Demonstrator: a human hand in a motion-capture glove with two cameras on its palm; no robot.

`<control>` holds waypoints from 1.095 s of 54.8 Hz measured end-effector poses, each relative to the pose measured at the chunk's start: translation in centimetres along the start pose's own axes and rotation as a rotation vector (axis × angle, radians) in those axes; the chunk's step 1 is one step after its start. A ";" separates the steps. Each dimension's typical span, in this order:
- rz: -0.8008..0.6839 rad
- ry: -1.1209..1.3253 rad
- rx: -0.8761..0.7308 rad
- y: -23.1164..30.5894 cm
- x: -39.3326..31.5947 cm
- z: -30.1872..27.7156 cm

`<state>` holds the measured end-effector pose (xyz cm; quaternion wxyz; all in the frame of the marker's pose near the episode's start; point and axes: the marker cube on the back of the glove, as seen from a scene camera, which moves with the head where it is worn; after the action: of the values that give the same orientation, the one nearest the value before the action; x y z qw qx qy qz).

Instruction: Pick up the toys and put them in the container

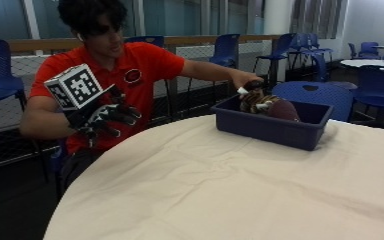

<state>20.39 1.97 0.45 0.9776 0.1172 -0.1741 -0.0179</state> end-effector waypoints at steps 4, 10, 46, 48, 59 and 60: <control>-0.003 -0.016 -0.002 -1.4 0.4 0.7; 0.035 -0.045 -0.049 -3.0 -0.6 2.7; -0.021 0.251 -0.201 -9.6 -16.3 6.2; -0.023 0.260 -0.204 -9.5 -16.4 6.3; 0.005 0.268 -0.226 -9.1 -15.8 6.6; 0.007 0.270 -0.226 -9.1 -15.7 6.6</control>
<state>3.44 -7.13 -0.91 0.9991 0.0073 -0.0388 -0.0178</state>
